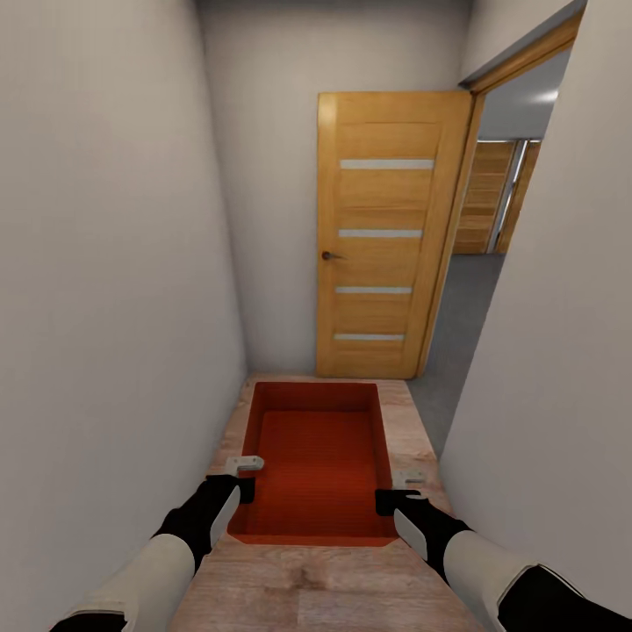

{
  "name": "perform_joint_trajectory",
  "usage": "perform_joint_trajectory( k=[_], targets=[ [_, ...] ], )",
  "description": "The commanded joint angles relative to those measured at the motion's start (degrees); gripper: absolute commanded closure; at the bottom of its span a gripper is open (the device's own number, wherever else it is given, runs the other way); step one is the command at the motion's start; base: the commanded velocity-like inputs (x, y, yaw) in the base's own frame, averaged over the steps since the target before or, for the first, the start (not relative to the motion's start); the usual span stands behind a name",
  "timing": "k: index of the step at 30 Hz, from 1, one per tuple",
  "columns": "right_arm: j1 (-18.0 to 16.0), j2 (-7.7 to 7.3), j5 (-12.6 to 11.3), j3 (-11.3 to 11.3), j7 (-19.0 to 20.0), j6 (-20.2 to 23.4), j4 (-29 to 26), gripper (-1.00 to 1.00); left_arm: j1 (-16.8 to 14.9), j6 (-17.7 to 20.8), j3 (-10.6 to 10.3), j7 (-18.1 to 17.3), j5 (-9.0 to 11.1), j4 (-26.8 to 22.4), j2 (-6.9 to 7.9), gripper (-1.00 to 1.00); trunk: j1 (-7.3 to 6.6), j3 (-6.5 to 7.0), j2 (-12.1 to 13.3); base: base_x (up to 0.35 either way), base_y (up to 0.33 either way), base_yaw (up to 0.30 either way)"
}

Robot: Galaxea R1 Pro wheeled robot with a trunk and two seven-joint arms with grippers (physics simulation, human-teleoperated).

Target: Move the two storage containers from the living room to the garage. In the garage, place one container on the floor and stack the other container on top of it (either order is fine).

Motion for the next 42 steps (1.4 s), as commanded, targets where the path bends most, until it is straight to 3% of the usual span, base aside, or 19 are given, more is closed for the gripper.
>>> perform_joint_trajectory(
  k=[1, 42],
  targets=[
    [-0.08, -0.05, -0.03, 1.66, -0.21, -0.79, -0.37, 1.00, 0.00, 0.34, -0.48, 0.36, 0.33, 0.11, 0.37, 1.00, 0.07, -0.13, -0.13, 0.323, 0.000, 0.000],
    [-0.08, -0.06, -0.03, 1.66, -0.21, -0.78, -0.37, 1.00, 0.02, 0.35, -0.48, 0.34, 0.33, 0.11, 0.37, 1.00, 0.07, -0.13, -0.13, 0.323, 0.000, 0.000]
  ],
)
